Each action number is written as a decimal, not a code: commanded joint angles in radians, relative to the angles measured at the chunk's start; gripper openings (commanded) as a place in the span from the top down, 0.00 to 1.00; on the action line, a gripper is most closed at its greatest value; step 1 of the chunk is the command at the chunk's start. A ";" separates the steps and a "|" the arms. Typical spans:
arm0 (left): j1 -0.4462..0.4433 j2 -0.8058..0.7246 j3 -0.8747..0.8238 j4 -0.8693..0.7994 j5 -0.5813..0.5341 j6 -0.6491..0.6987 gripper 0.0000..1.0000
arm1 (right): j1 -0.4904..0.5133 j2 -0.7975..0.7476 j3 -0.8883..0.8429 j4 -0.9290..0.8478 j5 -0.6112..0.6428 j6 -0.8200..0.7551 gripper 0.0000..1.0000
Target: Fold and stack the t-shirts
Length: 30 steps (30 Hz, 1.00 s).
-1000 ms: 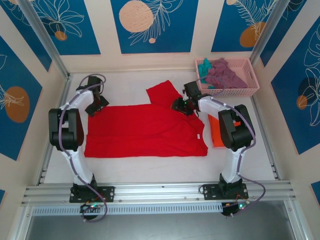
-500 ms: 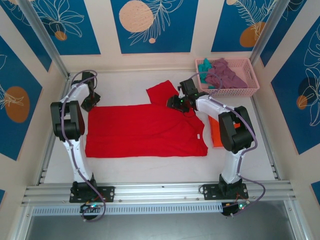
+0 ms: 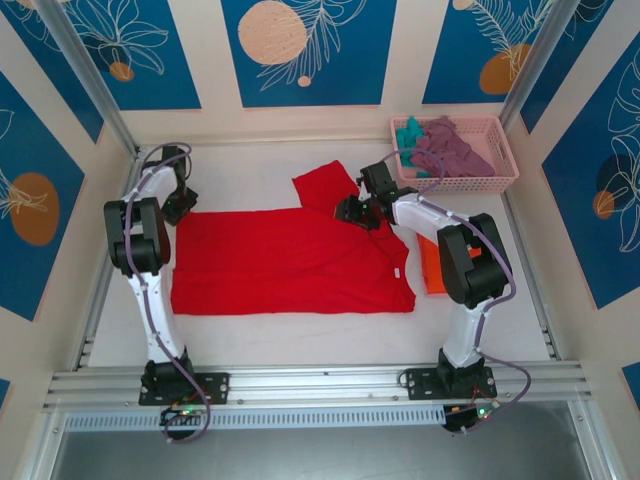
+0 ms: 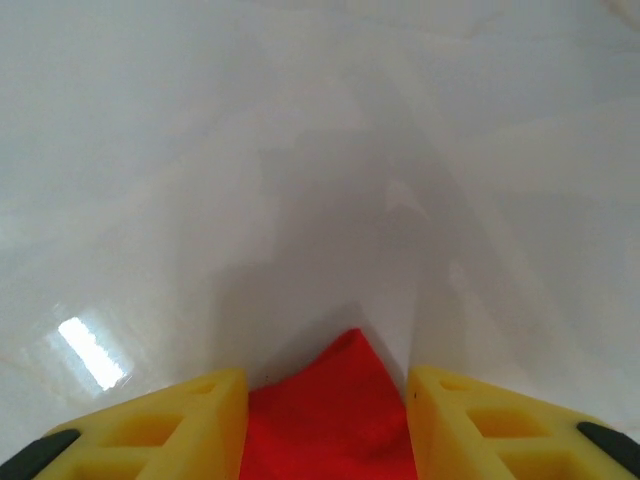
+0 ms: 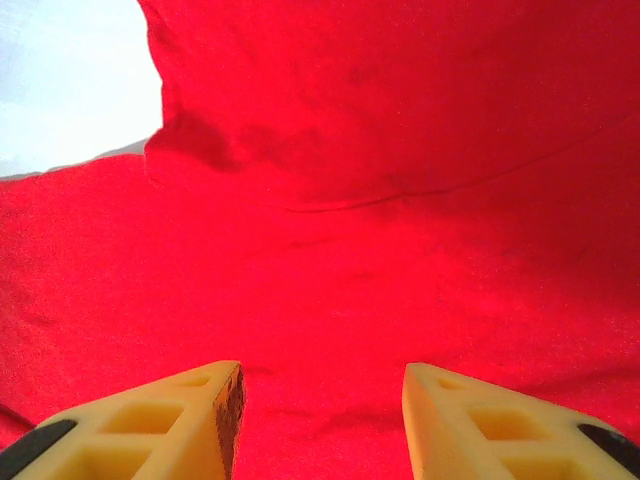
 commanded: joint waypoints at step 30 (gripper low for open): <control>0.018 -0.030 0.014 -0.014 0.080 0.027 0.67 | -0.002 0.045 0.167 -0.051 -0.013 -0.019 0.53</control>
